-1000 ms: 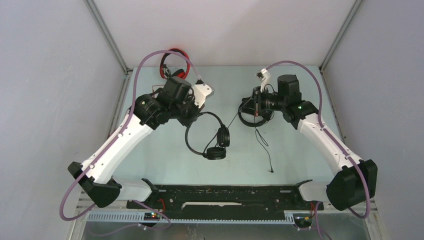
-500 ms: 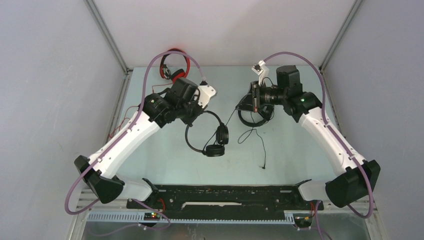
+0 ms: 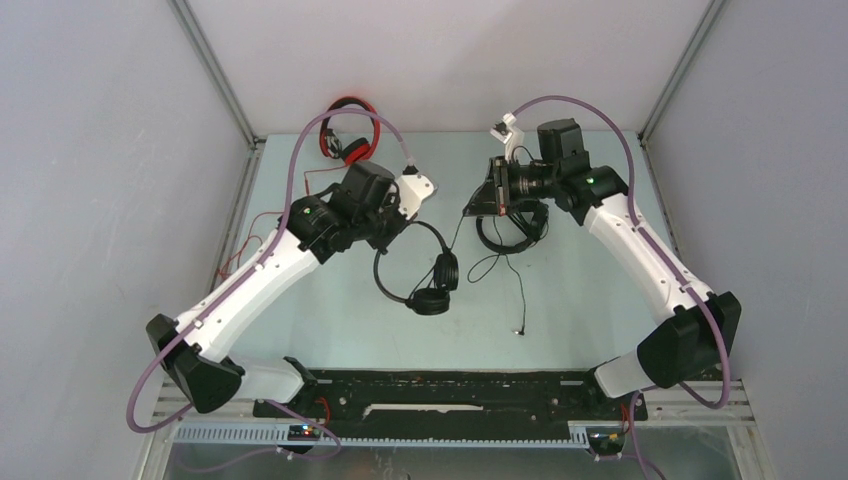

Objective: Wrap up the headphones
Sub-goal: Wrap the headphones cable around the headphones.

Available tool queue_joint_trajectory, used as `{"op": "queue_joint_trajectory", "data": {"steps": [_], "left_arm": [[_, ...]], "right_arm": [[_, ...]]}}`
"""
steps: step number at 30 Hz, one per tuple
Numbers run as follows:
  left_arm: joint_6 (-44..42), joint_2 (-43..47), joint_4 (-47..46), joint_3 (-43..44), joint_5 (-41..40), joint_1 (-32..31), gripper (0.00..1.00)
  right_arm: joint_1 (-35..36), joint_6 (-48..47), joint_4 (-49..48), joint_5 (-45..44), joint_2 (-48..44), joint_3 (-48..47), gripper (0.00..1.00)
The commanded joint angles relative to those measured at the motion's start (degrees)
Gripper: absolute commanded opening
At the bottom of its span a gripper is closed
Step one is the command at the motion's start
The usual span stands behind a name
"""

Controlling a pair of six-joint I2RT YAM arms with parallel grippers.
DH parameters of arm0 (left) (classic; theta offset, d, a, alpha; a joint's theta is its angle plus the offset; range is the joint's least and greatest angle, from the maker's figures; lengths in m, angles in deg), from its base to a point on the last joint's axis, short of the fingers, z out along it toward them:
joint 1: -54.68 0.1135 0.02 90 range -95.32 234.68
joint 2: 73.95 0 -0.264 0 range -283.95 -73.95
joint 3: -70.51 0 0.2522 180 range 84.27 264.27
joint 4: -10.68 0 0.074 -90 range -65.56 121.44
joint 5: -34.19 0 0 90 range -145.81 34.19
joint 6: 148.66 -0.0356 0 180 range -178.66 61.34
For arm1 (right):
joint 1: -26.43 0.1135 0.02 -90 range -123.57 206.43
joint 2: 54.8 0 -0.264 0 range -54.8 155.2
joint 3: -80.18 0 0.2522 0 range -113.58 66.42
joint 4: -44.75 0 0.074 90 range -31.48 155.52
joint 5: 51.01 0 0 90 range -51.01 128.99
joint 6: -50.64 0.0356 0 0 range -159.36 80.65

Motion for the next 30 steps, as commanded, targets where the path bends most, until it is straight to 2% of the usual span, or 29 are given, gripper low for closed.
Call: {"op": "queue_joint_trajectory", "data": {"steps": [1,4,8,18,26,30], "left_arm": [[0.1,-1.2,-1.5,1.1,-5.9,-0.3,0.0],[2.8,-2.4,-1.6,1.7,-9.9,-0.2,0.0],[6.9,-3.9,-1.2,4.2,-13.1,0.0,0.0],[20.8,-6.0,-2.1,7.5,-19.4,3.6,0.0],[28.4,-5.9,-3.5,9.3,-21.0,5.4,0.0],[33.1,-4.6,-4.9,8.6,-18.9,7.3,0.0]], "right_arm": [[0.6,4.3,-6.8,6.7,-2.3,0.7,0.0],[1.7,8.9,-12.6,10.0,-3.3,4.2,0.0],[5.0,9.8,-14.5,11.0,-2.8,6.0,0.0],[12.5,14.3,-21.3,10.9,0.4,7.7,0.11],[14.7,10.9,-20.8,6.0,1.2,7.8,0.17],[16.1,3.4,-18.6,2.9,0.0,8.3,0.19]]}}
